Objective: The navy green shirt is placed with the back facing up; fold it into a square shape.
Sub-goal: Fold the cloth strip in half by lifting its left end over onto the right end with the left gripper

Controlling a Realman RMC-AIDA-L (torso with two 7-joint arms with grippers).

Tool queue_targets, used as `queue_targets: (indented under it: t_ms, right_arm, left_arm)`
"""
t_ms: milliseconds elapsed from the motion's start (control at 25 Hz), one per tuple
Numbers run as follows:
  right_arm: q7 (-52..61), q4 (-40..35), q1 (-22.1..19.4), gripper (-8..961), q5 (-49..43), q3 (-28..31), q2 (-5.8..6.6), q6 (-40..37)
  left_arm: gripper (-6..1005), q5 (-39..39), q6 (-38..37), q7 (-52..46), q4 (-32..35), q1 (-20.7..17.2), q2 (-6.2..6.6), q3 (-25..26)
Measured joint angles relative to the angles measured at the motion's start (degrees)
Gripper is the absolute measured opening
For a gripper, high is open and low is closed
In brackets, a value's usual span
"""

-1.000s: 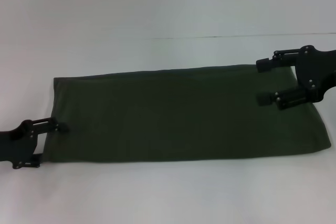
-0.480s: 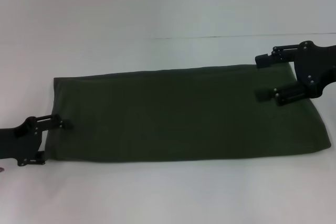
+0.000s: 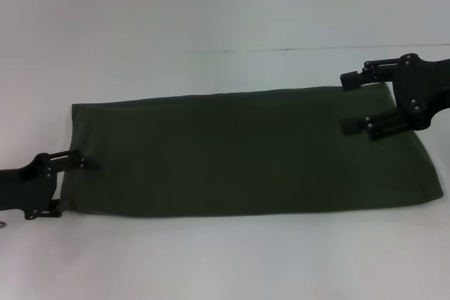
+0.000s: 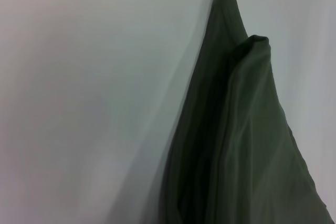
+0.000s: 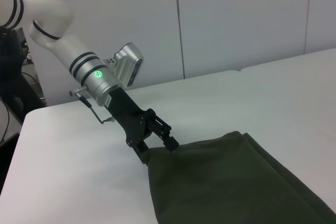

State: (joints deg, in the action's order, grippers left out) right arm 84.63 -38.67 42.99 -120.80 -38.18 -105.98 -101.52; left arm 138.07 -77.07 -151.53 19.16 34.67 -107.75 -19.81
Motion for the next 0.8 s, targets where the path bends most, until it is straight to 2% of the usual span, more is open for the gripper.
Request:
queue_targets:
  t_ms: [240,480,800]
  right_arm:
    - [0.01,0.0,0.07,927,0.04,-0.03,0.0,0.0]
    - [0.01,0.0,0.22,927,0.04,0.02,-0.03,-0.04]
    - [0.01,0.0,0.47,927,0.04,-0.05,-0.09,-0.09]
  left_arm:
    - [864,0.0,0.26,0.16,0.07,-0.02,-0.05,-0.12]
    - [663,0.01,0.23,0.18,0.2,-0.04,-0.08,-0.3]
    - [495,0.12,0.34,0.44,0.19,-0.14,-0.08,-0.42]
